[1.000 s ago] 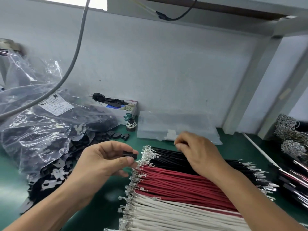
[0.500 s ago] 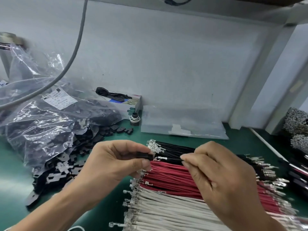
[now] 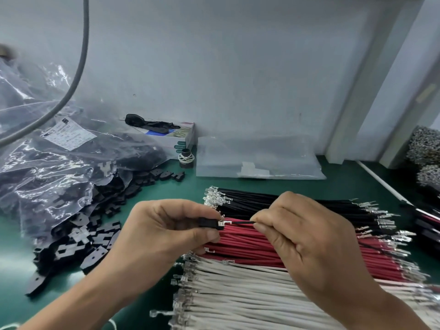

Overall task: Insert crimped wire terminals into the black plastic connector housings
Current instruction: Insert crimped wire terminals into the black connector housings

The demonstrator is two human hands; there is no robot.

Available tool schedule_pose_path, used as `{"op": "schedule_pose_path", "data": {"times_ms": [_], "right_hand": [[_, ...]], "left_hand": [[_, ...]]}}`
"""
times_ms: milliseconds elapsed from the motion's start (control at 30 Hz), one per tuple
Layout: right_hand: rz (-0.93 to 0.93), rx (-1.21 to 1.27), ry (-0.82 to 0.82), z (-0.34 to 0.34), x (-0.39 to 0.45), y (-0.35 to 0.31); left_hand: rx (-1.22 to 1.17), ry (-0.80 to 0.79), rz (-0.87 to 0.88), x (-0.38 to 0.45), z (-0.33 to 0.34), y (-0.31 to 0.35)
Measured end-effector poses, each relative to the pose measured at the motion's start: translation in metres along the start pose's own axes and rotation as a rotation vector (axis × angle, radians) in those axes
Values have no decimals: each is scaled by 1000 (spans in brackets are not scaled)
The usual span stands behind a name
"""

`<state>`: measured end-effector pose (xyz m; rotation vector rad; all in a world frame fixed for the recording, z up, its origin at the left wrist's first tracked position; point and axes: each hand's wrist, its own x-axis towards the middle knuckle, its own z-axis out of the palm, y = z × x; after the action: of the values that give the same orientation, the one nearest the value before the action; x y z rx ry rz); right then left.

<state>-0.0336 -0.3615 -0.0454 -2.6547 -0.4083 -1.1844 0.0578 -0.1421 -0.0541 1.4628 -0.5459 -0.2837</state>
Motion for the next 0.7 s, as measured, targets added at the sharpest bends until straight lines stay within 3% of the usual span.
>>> {"op": "schedule_pose_path", "data": {"times_ms": [200,333,500,700], "right_hand": [[-7,3,-67,-1,1,-3],[83,144,-96,-1,2,-6],[175,283,-148,2,1,-7],[86,93,-148,10,0,-16]], "left_hand": [[63,6,81,0,0,-1],[160,-19,186,-1,0,0],[26,-37,34,-1,-3,-1],[321,-9,207,-4,4,0]]}}
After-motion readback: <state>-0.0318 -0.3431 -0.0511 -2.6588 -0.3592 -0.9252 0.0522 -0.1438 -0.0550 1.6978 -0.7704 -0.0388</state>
